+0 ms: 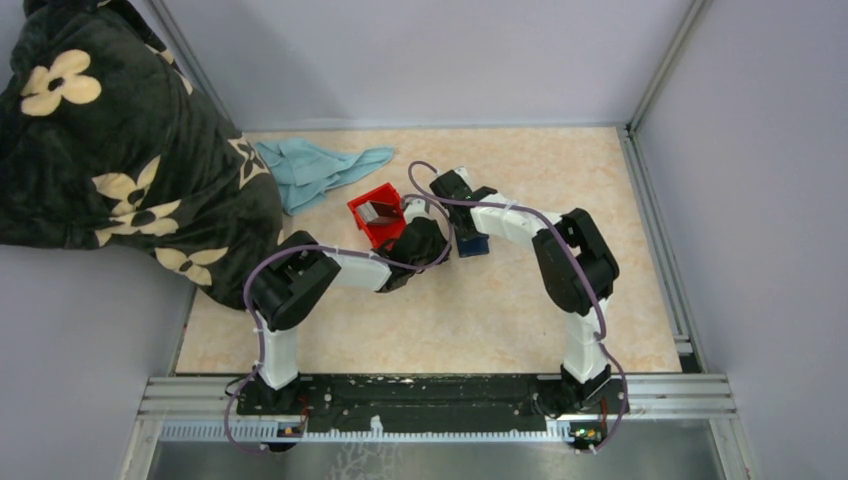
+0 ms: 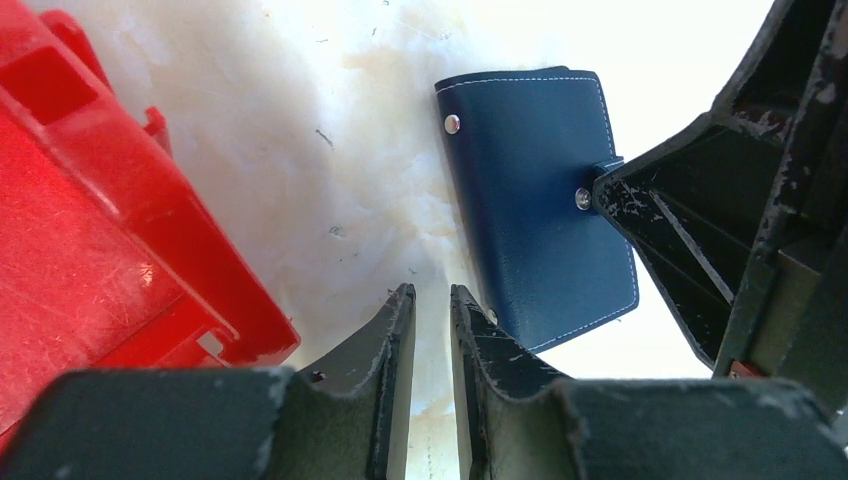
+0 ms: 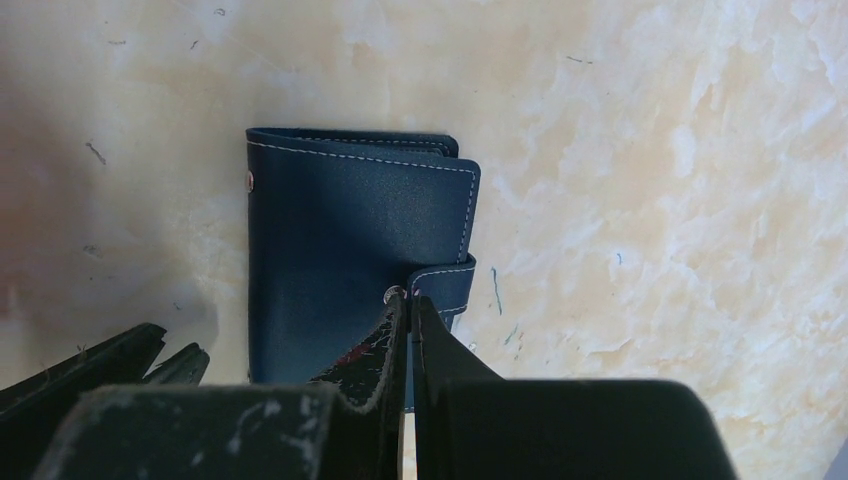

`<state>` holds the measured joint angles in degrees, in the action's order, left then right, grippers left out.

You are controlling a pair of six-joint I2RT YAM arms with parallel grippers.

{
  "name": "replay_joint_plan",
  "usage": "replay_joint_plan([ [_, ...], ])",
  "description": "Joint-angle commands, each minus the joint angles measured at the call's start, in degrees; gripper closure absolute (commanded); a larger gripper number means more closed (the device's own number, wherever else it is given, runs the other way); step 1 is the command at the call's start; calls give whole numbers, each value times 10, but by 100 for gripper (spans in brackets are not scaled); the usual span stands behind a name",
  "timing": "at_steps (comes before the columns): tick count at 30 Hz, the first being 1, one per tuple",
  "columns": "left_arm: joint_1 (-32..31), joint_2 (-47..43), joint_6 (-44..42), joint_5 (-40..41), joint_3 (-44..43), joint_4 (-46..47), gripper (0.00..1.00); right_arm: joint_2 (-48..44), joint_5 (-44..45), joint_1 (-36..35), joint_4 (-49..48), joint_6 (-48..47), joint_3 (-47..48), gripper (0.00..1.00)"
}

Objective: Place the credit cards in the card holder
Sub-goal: Close the card holder at the center of the board.

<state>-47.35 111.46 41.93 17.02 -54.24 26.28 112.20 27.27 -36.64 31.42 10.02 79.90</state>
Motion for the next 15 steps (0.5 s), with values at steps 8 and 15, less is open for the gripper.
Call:
replay_joint_plan([
  [8,3,21,-9,-12,-17,-19,74,-27,-17,-7,9,-4,1,100],
  [15,3,27,-10,-17,-21,-15,74,-19,-23,-8,10,-4,7,100],
])
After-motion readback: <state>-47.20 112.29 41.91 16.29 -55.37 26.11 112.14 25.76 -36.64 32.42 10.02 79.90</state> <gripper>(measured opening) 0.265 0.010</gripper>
